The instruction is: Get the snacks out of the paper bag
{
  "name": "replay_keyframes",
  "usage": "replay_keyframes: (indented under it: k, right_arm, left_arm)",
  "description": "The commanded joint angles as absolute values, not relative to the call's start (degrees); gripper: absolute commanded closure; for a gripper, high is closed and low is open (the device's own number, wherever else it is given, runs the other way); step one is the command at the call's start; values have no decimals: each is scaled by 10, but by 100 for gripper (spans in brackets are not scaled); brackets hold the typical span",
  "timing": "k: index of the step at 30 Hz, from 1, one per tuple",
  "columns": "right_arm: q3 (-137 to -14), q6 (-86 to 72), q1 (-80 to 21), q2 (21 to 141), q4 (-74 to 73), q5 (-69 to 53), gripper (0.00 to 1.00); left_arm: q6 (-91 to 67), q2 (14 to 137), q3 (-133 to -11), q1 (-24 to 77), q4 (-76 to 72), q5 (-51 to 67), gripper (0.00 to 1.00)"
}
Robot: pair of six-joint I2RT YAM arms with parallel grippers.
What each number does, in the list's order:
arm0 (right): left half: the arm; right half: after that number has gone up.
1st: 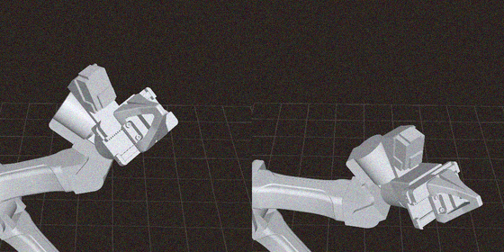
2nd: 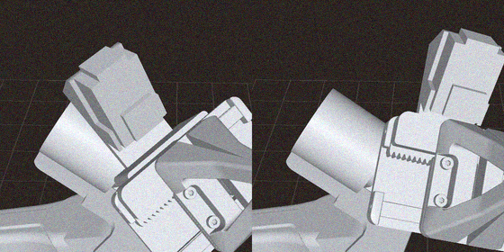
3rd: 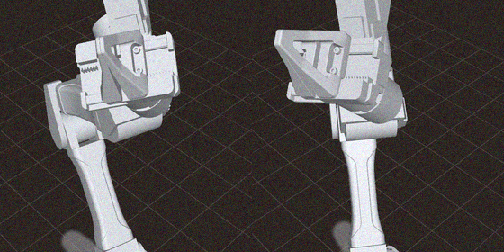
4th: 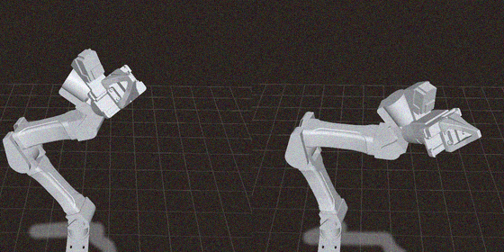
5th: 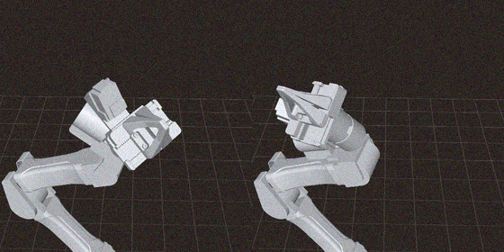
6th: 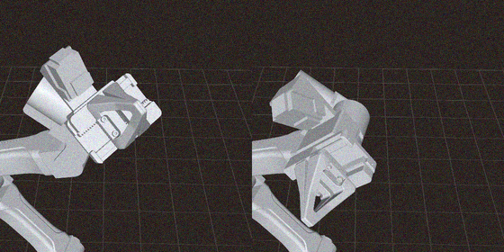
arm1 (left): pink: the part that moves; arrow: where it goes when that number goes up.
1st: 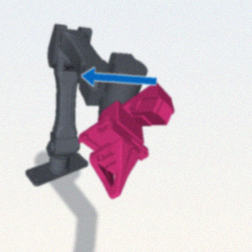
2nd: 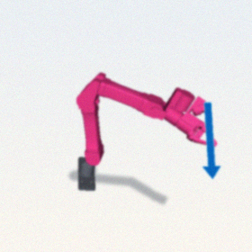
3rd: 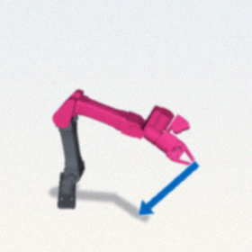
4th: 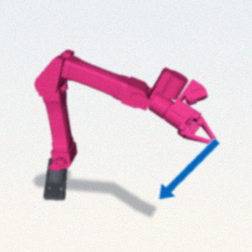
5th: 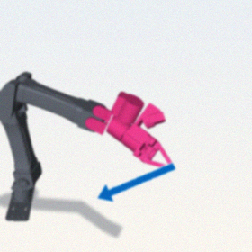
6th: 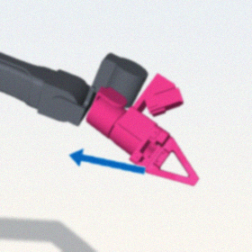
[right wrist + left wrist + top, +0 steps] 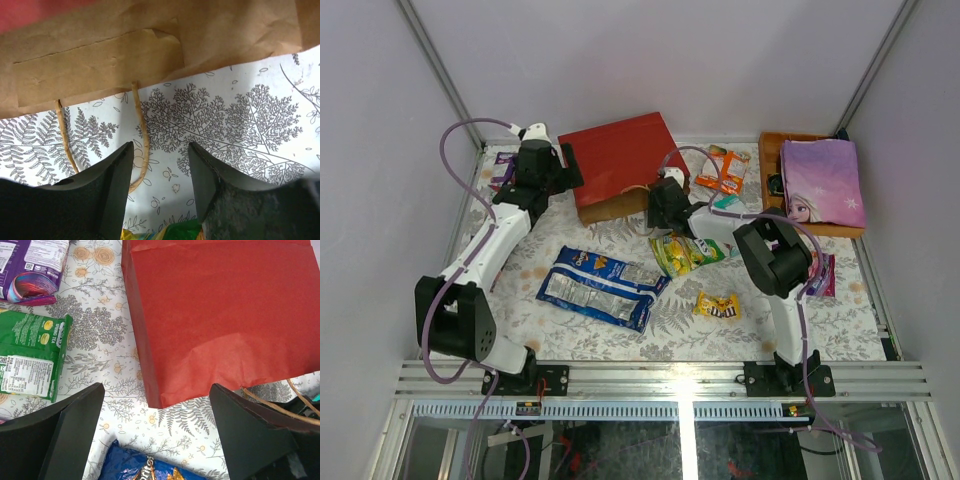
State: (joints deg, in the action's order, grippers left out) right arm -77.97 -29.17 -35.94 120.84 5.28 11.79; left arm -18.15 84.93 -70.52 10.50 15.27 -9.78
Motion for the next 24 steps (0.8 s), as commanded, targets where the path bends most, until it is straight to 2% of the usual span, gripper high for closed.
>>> replay_keyframes:
  k: [1,7,12,17,18,21,24]
  right_arm:
    - [-836,-227,-374,1227,0,164,47]
    - [-889,-192,-395,1259,-63,183,62]
    - [-939,-163,-419,1286,-120,217,64]
    - [-944,-168,-419,1297,-140,186,67]
    - [-943,-172,-418,1297,-141,178,72]
    - [-935,-183,-416,1286,-137,151,99]
    - [-915,-195,-412,1261,-121,122,100]
  left_arm:
    - [-186,832,-690,90,104,-79,13]
    - [-186,825,-680,78,100,-76,13]
    - [-186,822,-678,75,101,-75,13]
    - [-185,817,-674,74,102,-77,13]
    - [-185,816,-674,74,101,-78,13]
    - [-185,814,-672,73,102,-79,13]
    - [-186,812,-672,73,101,-80,13]
